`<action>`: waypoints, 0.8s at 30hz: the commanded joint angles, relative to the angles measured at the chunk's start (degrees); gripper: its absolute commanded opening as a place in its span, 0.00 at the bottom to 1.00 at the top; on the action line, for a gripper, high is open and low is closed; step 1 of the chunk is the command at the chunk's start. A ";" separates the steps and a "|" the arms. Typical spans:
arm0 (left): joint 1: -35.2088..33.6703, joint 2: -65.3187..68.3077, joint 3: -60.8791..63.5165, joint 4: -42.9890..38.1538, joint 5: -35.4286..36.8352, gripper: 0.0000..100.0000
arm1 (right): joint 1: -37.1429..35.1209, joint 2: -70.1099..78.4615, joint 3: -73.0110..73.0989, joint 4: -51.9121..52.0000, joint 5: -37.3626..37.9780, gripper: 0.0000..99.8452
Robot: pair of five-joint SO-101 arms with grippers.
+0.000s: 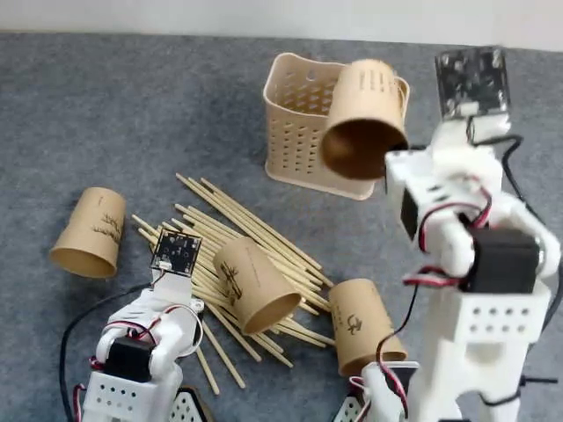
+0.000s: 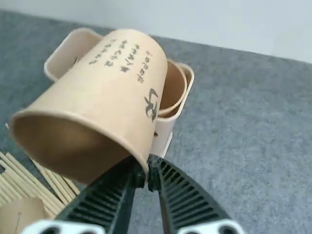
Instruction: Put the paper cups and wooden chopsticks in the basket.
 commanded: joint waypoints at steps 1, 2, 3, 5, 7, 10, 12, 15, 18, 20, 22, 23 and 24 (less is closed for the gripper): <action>0.66 -0.57 1.10 0.26 0.35 0.01 | 0.84 3.30 -5.32 -0.40 -0.53 0.01; 0.66 -0.57 1.10 0.26 0.35 0.01 | 0.84 4.09 -5.32 -0.40 -0.53 0.01; 0.66 -0.57 1.10 0.26 0.35 0.01 | 0.84 4.79 -5.32 -0.40 -0.53 0.01; 0.66 -0.57 1.10 0.26 0.35 0.01 | 0.84 6.02 -5.41 -0.40 -0.53 0.01; 0.66 -0.57 1.10 0.26 0.35 0.01 | 0.84 6.90 -5.41 -0.40 -0.26 0.01; 0.66 -0.57 1.10 0.26 0.35 0.01 | 0.84 7.69 -5.41 -0.40 -0.26 0.04; 0.66 -0.57 1.10 0.26 0.35 0.01 | 0.84 7.78 -5.41 -0.66 -0.44 0.09; 0.66 -0.57 1.10 0.26 0.35 0.01 | 0.84 7.60 -5.58 -0.84 -0.62 0.17; 0.66 -0.57 1.10 0.26 0.35 0.01 | 0.57 7.78 -5.49 -2.07 -3.25 0.20; 0.66 -0.57 1.10 0.26 0.35 0.01 | 0.57 7.69 -5.32 -4.79 -5.45 0.20; 0.66 -0.57 1.10 0.26 0.35 0.01 | 0.48 7.69 -5.32 -7.08 -6.33 0.20; 0.66 -0.57 1.10 0.26 0.35 0.01 | 0.40 7.69 -5.23 -8.13 -6.42 0.20; 0.66 -0.57 1.10 0.26 0.35 0.01 | -0.04 7.69 -5.14 -8.57 -6.59 0.20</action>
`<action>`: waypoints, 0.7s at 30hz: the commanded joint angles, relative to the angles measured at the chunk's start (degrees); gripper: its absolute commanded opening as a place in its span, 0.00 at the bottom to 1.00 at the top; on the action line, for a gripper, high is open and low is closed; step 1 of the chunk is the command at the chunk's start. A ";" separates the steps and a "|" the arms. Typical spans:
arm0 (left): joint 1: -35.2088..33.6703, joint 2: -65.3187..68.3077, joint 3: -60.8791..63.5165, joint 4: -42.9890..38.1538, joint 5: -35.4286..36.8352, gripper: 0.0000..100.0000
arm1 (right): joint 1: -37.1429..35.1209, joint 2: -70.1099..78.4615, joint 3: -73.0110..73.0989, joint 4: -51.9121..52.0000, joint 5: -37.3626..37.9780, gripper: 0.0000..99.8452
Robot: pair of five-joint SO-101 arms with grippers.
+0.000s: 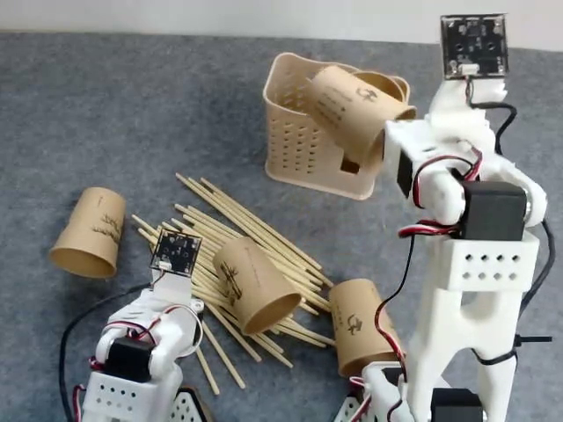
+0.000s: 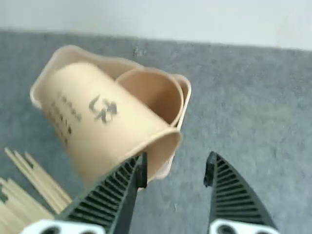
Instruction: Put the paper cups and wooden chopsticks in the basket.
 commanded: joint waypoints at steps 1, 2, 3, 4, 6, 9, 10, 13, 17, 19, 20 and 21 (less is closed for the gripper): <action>0.66 -0.57 1.10 0.26 0.35 0.01 | -1.10 -0.22 -2.42 -3.03 -1.05 0.20; 0.66 -0.57 1.10 0.26 0.35 0.01 | -1.54 -0.22 -2.33 -2.86 -0.97 0.20; 0.66 -0.57 1.10 0.26 0.35 0.01 | -1.80 -0.22 -2.33 -1.89 -0.79 0.20; 0.66 -0.57 1.10 0.26 0.35 0.01 | -1.98 -0.22 -2.33 -0.75 -0.70 0.20; 0.66 -0.57 1.10 0.26 0.35 0.01 | -3.65 -0.75 -2.42 1.01 -0.62 0.20; 0.66 -0.57 1.10 0.26 0.35 0.01 | -4.88 -0.84 -2.51 3.12 -0.62 0.20; 0.66 -0.57 1.10 0.26 0.35 0.01 | -5.41 -0.84 -2.51 3.74 -0.62 0.20; 0.66 -0.57 1.10 0.26 0.35 0.01 | -5.76 -0.84 -2.77 7.25 -0.62 0.20; 0.66 -0.57 1.10 0.26 0.35 0.01 | -7.87 -0.75 -2.42 12.62 -0.53 0.20; 0.66 -0.57 1.10 0.26 0.35 0.01 | -8.84 -0.84 -2.42 15.87 -0.53 0.20; 0.66 -0.57 1.10 0.26 0.35 0.01 | -9.19 -0.84 -2.42 17.54 -0.53 0.20; 0.66 -0.57 1.10 0.26 0.35 0.01 | -9.36 -0.84 -2.42 19.21 -0.53 0.20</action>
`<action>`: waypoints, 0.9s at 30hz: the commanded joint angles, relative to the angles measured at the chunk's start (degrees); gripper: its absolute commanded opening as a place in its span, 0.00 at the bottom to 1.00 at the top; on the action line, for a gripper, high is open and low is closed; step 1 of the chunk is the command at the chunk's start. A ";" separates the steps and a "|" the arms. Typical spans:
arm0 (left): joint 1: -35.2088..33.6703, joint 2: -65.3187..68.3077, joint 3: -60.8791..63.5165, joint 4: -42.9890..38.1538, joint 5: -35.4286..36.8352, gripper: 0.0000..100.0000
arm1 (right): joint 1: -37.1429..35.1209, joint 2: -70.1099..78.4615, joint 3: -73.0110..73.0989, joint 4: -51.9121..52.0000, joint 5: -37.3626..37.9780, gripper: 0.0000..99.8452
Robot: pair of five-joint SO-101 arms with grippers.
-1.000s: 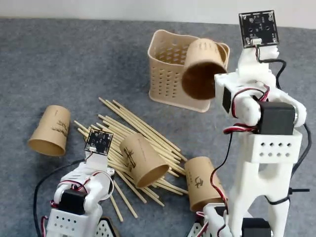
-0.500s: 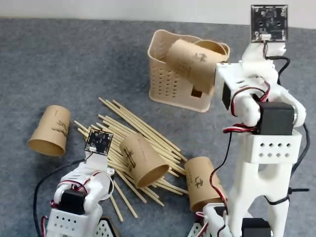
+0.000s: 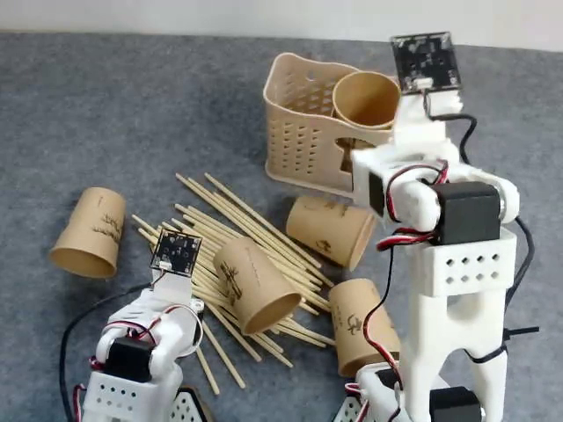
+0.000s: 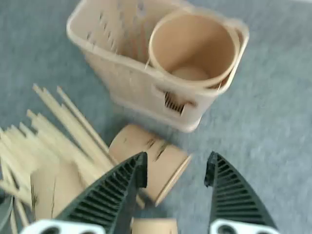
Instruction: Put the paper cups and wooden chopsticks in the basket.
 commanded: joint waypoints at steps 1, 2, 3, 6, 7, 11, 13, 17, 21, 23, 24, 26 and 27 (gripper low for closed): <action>0.66 -0.57 1.10 0.26 0.35 0.01 | -1.45 -0.84 -2.42 5.14 -0.09 0.20; 0.66 -0.57 1.10 0.26 0.35 0.01 | -1.45 -0.84 -2.33 6.02 -0.09 0.20; 0.66 -0.57 1.10 0.26 0.35 0.01 | -1.27 -0.84 -1.98 6.29 -0.18 0.20; 0.66 -0.57 1.10 0.26 0.35 0.01 | -1.19 -0.92 3.03 6.29 -0.18 0.20; 0.66 -0.57 1.10 0.26 0.35 0.01 | -1.45 -0.92 5.41 6.20 -0.18 0.20; 0.66 -0.57 1.10 0.26 0.35 0.01 | -3.03 -0.92 14.11 3.65 -0.53 0.20; 0.66 -0.57 1.10 0.26 0.35 0.01 | -3.12 -0.92 17.89 0.57 -0.62 0.20; 0.66 -0.57 1.10 0.26 0.35 0.01 | -3.12 -0.92 25.63 -5.85 -0.62 0.20; 0.66 -0.57 1.10 0.26 0.35 0.01 | -3.03 -0.84 32.84 -13.67 -0.70 0.20; 0.66 -0.57 1.10 0.26 0.35 0.01 | -3.03 -0.75 36.18 -17.45 -0.70 0.20; 0.66 -0.57 1.10 0.26 0.35 0.01 | -3.12 -0.66 37.76 -19.12 -0.70 0.20; 0.66 -0.57 1.10 0.26 0.35 0.01 | -3.21 -0.57 40.84 -22.11 -0.70 0.20; 0.66 -0.57 1.10 0.26 0.35 0.01 | -3.21 -0.57 42.15 -23.43 -0.70 0.20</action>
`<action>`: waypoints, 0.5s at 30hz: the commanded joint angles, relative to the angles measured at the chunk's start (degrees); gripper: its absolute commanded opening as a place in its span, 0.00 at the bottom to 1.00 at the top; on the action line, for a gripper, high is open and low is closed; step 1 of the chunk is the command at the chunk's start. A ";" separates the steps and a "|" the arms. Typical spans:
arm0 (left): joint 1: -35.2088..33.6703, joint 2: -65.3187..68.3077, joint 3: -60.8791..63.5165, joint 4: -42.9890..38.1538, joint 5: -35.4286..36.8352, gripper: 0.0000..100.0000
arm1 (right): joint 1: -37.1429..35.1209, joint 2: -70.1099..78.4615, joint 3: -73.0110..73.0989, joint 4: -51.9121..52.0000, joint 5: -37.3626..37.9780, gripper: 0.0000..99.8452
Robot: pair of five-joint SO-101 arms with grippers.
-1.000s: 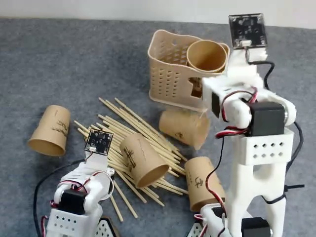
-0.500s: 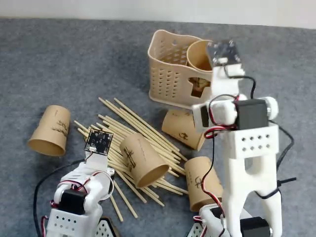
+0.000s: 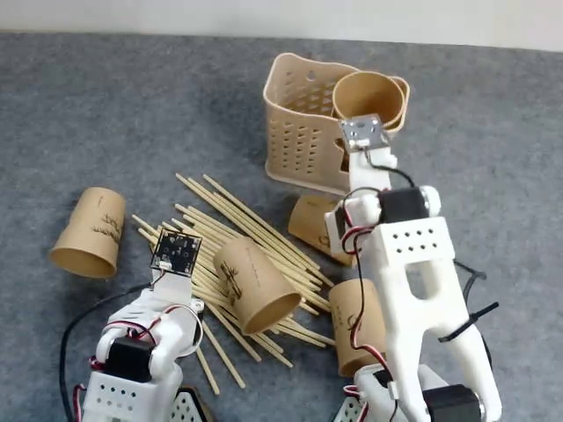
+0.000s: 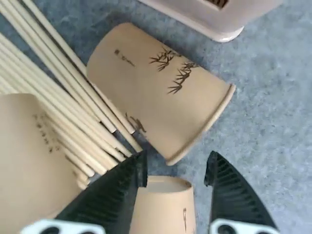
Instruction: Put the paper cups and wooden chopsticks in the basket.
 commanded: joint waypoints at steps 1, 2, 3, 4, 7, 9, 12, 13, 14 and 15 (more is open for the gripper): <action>0.66 -0.57 1.10 0.26 0.35 0.01 | -0.57 -0.57 2.95 -5.23 -0.70 0.20; 0.66 -0.57 1.10 0.26 0.35 0.01 | -0.57 -0.48 3.91 -6.11 -0.70 0.20; 0.66 -0.57 1.10 0.26 0.35 0.01 | -0.66 -0.40 4.70 -6.73 -0.70 0.20; 0.66 -0.57 1.10 0.26 0.35 0.01 | -0.66 -0.31 5.32 -7.25 -0.70 0.20; 0.66 -0.57 1.10 0.26 0.35 0.01 | -0.75 -0.31 6.02 -8.22 -2.73 0.20; 0.66 -0.57 1.10 0.26 0.35 0.01 | -1.45 -0.31 6.11 -8.40 -3.60 0.20; 0.66 -0.57 1.10 0.26 0.35 0.01 | -4.79 -0.22 6.20 -8.40 -3.78 0.20; 0.66 -0.57 1.10 0.26 0.35 0.01 | -5.85 -0.22 6.20 -8.22 -3.78 0.20; 0.66 -0.57 1.10 0.26 0.35 0.01 | -6.64 -0.22 6.20 -8.13 -3.78 0.20; 0.66 -0.57 1.10 0.26 0.35 0.01 | -7.08 -0.22 6.20 -8.22 -3.78 0.19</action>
